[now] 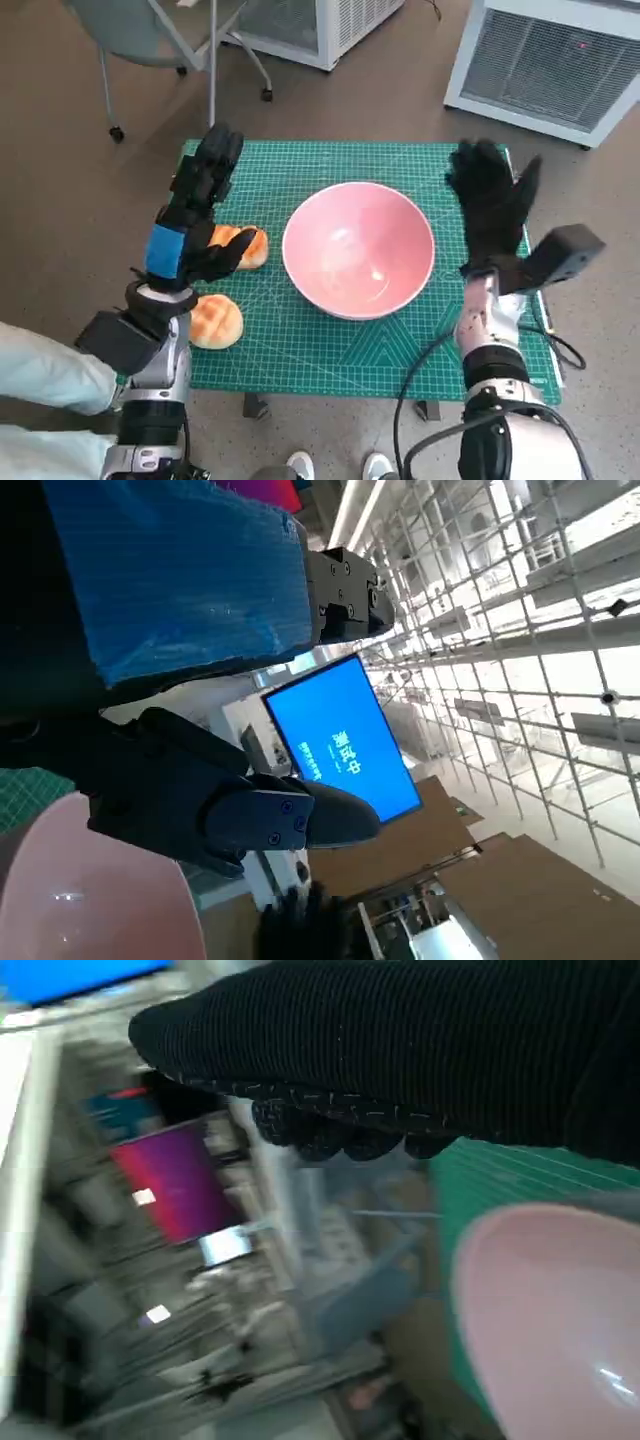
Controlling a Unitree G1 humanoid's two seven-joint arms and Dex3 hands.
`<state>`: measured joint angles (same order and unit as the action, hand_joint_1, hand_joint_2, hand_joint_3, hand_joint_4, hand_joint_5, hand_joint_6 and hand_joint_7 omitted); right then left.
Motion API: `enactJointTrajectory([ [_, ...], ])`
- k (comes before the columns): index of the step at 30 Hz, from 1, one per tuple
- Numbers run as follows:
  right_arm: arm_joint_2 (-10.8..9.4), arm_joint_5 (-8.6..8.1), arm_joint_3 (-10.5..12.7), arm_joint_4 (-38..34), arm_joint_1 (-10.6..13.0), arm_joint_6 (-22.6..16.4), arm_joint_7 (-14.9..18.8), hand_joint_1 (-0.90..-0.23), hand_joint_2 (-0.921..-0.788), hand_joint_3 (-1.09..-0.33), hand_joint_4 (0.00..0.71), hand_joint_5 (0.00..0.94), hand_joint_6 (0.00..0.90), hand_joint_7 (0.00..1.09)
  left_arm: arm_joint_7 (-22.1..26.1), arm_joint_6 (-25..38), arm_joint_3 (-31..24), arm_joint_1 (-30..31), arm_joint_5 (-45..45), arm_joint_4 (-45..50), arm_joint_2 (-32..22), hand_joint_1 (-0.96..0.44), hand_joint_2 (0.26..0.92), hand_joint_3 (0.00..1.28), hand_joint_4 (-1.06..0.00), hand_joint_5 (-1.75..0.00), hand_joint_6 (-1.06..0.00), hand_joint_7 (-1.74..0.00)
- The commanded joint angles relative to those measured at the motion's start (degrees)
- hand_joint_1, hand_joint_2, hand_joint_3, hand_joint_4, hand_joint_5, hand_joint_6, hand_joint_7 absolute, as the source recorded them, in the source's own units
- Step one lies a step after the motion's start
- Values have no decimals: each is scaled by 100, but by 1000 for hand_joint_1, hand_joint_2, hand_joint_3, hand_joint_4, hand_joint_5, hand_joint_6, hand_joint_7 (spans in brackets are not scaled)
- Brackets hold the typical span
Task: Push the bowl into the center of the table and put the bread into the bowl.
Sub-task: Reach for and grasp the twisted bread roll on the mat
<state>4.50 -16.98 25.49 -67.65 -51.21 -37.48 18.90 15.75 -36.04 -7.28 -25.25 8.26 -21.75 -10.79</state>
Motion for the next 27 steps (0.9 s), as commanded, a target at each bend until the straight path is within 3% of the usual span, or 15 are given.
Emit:
enactJointTrajectory([
  [1, 8, 119, -260, 564, 314, -770, 362, -645, -921, -702, 125, 15, 199, 297, -18, -81, 33, -223, -48, -90, 16, -638, 921, 375, -194, -1, -162, -177],
  [7, 123, 213, -612, 1393, 765, -1472, 755, -645, -921, -707, 145, 8, 142, 399, 50, -97, 8, -364, -2, -251, -40, -638, 921, 376, -193, -1, -164, -171],
  [12, 209, 295, -920, 2337, 1257, -1663, 805, -630, -921, -735, 163, 7, 61, 537, 90, -162, -31, -477, -1, -389, -112, -642, 921, 375, -192, 0, -168, -168],
  [16, 283, 386, -1172, 3195, 1687, -1474, 721, -638, -921, -740, 162, 2, 15, 580, 139, -224, -82, -589, 23, -499, -194, -642, 921, 374, -190, 0, -171, -164],
  [19, 357, 584, -1301, 3655, 1916, -1319, 593, -651, -921, -737, 156, 1, 4, 574, 161, -284, -111, -663, 36, -576, -247, -644, 921, 373, -189, 0, -173, -160],
  [23, 470, 833, -1408, 4128, 2140, -1084, 410, -657, -921, -745, 147, 0, 0, 544, 225, -368, -146, -763, 96, -726, -309, -646, 921, 370, -188, 0, -174, -154],
  [27, 582, 905, -1469, 4365, 2263, -858, 308, -660, -921, -760, 128, 1, -1, 501, 297, -444, -162, -849, 140, -870, -351, -641, 921, 364, -189, -1, -177, -145],
])
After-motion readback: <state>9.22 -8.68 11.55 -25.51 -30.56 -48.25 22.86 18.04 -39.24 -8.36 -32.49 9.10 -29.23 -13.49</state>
